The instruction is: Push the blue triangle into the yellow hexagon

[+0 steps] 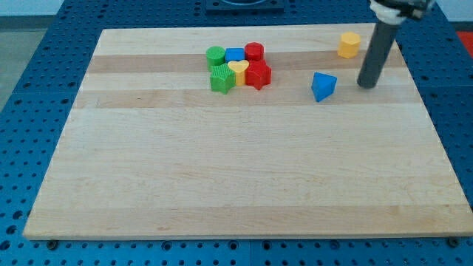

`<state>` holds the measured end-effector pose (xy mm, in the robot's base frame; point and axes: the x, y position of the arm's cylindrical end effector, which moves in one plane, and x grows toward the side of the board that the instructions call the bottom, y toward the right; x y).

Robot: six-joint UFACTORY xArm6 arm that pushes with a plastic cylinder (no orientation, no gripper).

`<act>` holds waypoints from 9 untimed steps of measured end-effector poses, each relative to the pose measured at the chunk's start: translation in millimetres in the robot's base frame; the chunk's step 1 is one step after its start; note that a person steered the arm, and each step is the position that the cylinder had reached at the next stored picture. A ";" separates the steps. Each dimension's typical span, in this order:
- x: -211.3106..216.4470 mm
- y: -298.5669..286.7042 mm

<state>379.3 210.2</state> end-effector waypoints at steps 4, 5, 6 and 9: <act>36.9 -84.9; -6.7 -80.1; -51.1 -72.4; -76.5 -87.7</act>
<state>302.8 122.5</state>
